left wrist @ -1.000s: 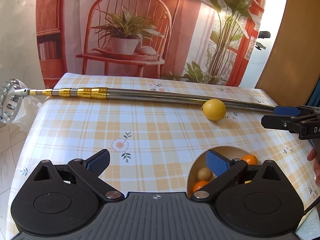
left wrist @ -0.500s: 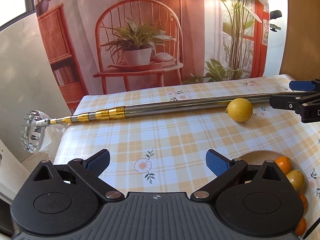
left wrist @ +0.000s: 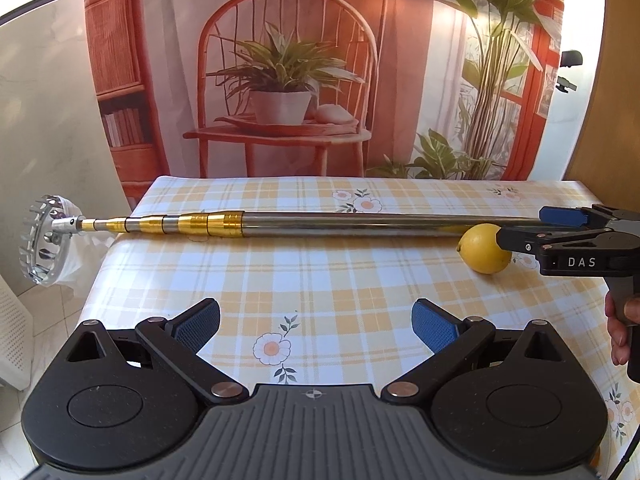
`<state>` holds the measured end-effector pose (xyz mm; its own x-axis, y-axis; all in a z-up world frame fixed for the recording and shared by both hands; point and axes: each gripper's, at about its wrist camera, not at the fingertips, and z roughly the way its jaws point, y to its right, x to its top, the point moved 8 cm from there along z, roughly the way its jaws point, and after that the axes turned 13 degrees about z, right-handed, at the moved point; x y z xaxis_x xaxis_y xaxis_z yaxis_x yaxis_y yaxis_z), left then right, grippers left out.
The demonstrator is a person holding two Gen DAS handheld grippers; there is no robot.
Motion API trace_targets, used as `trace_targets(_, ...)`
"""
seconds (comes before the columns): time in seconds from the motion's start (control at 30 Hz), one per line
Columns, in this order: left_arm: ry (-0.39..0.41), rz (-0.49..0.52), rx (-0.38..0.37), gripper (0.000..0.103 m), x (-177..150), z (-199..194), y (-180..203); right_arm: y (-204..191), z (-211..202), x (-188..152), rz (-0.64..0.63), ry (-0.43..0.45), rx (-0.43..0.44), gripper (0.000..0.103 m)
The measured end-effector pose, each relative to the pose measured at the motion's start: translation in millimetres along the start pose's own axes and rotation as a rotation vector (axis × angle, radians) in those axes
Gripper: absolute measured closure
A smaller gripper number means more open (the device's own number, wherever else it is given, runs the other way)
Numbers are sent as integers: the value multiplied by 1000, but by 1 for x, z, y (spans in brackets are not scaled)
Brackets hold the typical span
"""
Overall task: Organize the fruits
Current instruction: 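Move the open right tool to the last lemon by the pole and grasp it, then carry the held lemon with the right tool over the white plate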
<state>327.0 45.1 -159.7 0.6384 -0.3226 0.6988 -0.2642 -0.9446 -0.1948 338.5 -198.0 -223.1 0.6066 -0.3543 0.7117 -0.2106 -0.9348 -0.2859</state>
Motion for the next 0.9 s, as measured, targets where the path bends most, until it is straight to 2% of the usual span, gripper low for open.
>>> trace_targets(0.17,-15,-5,5,0,0,8,-2,6,22,-6,-4,-29,-2,26)
trace_targets(0.23,-21,-6,9,0,0,12,-2,9,29,-10,10,-43,13,26)
trace_targets(0.37,-29,-5,18,0,-1,17,-2,10,40,-16,29,-68,34,36)
trace_targets(0.57,-34,-12,14,0,-2,21,-3,8,47,-20,35,-69,55,47)
trace_targets(0.9,-39,-7,24,0,-2,26,-2,10,45,-22,49,-50,69,48)
